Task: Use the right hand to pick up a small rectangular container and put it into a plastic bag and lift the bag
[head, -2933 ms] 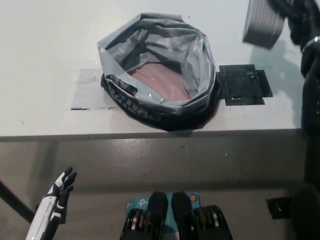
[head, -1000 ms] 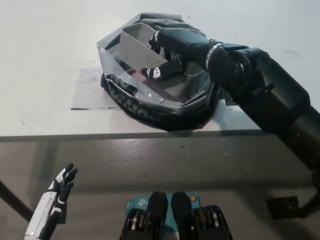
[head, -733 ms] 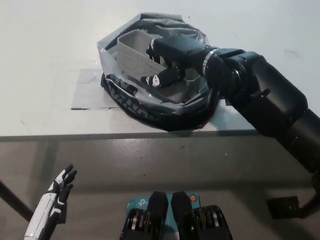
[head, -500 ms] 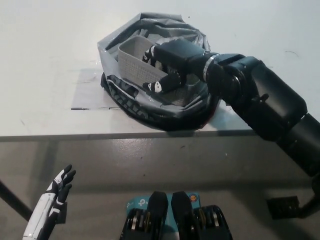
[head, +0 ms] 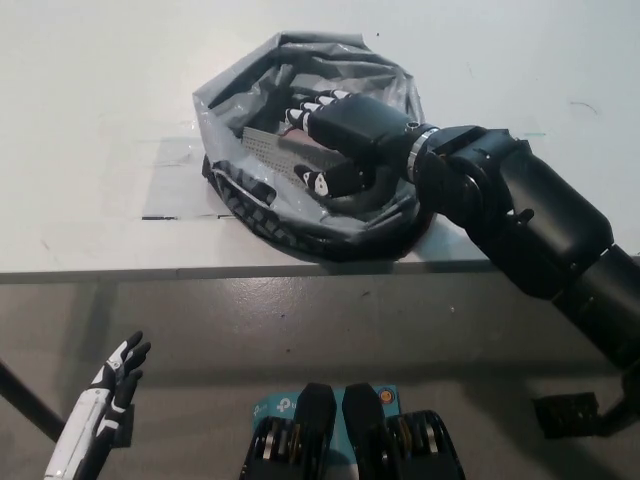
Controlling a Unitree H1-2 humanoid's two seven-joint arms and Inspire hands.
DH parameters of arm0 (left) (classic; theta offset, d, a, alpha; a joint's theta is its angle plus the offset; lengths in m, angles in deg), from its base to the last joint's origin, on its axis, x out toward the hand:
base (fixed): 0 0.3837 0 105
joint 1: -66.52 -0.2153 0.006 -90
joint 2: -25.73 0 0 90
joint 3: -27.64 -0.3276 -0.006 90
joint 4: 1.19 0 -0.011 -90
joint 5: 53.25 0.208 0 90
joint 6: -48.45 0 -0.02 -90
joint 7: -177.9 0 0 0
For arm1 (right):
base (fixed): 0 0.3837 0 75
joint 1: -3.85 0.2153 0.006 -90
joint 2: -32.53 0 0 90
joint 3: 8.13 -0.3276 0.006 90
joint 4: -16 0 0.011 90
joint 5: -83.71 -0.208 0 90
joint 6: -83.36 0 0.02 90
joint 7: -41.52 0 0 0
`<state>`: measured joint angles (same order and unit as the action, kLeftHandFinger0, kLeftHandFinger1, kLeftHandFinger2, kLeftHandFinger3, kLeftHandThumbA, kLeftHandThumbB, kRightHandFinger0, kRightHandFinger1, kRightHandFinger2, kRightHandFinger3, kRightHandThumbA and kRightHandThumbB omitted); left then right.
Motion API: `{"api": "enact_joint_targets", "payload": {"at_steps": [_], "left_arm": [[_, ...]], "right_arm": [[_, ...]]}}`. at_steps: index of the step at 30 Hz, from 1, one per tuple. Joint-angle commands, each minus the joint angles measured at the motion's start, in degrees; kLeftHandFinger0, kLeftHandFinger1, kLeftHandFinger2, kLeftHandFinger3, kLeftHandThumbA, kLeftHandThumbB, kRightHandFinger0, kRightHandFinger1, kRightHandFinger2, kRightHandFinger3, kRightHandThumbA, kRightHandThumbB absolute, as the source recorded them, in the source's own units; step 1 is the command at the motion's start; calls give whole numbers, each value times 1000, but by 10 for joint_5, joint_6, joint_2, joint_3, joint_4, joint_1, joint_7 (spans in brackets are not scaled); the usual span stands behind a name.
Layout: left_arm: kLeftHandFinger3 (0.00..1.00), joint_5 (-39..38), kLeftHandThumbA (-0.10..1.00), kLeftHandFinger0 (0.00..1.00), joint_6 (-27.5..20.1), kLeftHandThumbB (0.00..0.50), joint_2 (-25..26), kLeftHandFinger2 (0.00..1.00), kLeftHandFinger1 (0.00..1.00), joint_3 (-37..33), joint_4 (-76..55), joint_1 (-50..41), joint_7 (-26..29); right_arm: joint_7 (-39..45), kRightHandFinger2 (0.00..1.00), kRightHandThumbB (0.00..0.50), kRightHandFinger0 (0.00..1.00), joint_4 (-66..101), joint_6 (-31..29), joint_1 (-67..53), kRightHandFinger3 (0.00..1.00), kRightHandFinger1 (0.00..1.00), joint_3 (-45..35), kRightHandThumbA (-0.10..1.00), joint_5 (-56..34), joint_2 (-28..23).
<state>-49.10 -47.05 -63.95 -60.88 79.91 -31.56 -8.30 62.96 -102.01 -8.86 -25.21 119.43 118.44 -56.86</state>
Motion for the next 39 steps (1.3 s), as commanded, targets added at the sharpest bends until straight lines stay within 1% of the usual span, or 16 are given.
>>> {"api": "enact_joint_targets", "payload": {"at_steps": [1,7,10,12,13,17,18,20,22,23,25,26,27,29,35,39], "left_arm": [[1000,2,1000,1000,5,86,8,1000,1000,6,-25,-2,-2],[1000,4,1000,1000,1,74,10,1000,1000,8,-26,-2,0],[1000,4,1000,1000,2,90,8,1000,1000,9,-27,-6,1],[1000,4,1000,1000,2,91,8,1000,1000,9,-28,-7,1],[1000,3,1000,1000,6,99,7,1000,1000,10,-30,-8,1],[1000,4,1000,1000,4,90,9,1000,1000,9,-28,-5,0],[1000,1,1000,1000,6,92,8,1000,1000,9,-27,-4,-1],[1000,-1,1000,1000,8,91,6,1000,1000,9,-28,-5,-1],[1000,-1,1000,1000,3,95,4,1000,1000,9,-26,-6,0],[1000,-1,1000,1000,3,100,4,1000,1000,9,-26,-7,0],[1000,3,1000,1000,4,90,5,1000,1000,8,-27,-6,1],[1000,4,1000,1000,4,90,5,1000,1000,8,-27,-6,1],[1000,4,1000,1000,4,90,5,1000,1000,8,-27,-5,0],[1000,4,1000,1000,4,88,6,1000,1000,8,-26,-4,-1],[1000,2,1000,1000,6,80,7,1000,1000,8,-27,-1,-2],[1000,1,1000,1000,4,93,7,1000,1000,8,-24,1,-3]], "right_arm": [[-17,1000,369,1000,13,-11,18,1000,1000,-18,365,23,0],[-37,1000,349,1000,17,-12,17,1000,1000,-27,385,41,8],[-57,1000,347,1000,14,-18,18,1000,1000,-37,476,45,13],[-58,1000,347,1000,14,-18,19,1000,1000,-41,486,47,15],[-67,1000,341,1000,15,-22,23,1000,1000,-48,578,46,15],[-104,1000,353,1000,18,-26,41,1000,1000,-95,599,28,19],[-115,1000,338,1000,30,-18,52,1000,1000,-126,642,12,19],[-117,1000,328,1000,38,-16,60,1000,1000,-153,672,0,19],[-119,1000,343,1000,44,-10,68,1000,1000,-172,707,-3,18],[-122,1000,365,1000,43,-6,75,1000,1000,-183,760,2,15],[-118,1000,393,1000,35,0,79,1000,1000,-199,757,-3,14],[-114,1000,394,1000,33,3,80,1000,1000,-203,758,-6,14],[-98,1000,407,1000,34,24,81,1000,1000,-209,795,-6,10],[-79,1000,408,1000,35,51,78,1000,1000,-217,803,-3,4],[-79,1000,414,1000,0,72,71,1000,1000,-231,800,-9,-4],[-71,1000,400,1000,-48,89,70,1000,1000,-225,784,-8,-8]]}}
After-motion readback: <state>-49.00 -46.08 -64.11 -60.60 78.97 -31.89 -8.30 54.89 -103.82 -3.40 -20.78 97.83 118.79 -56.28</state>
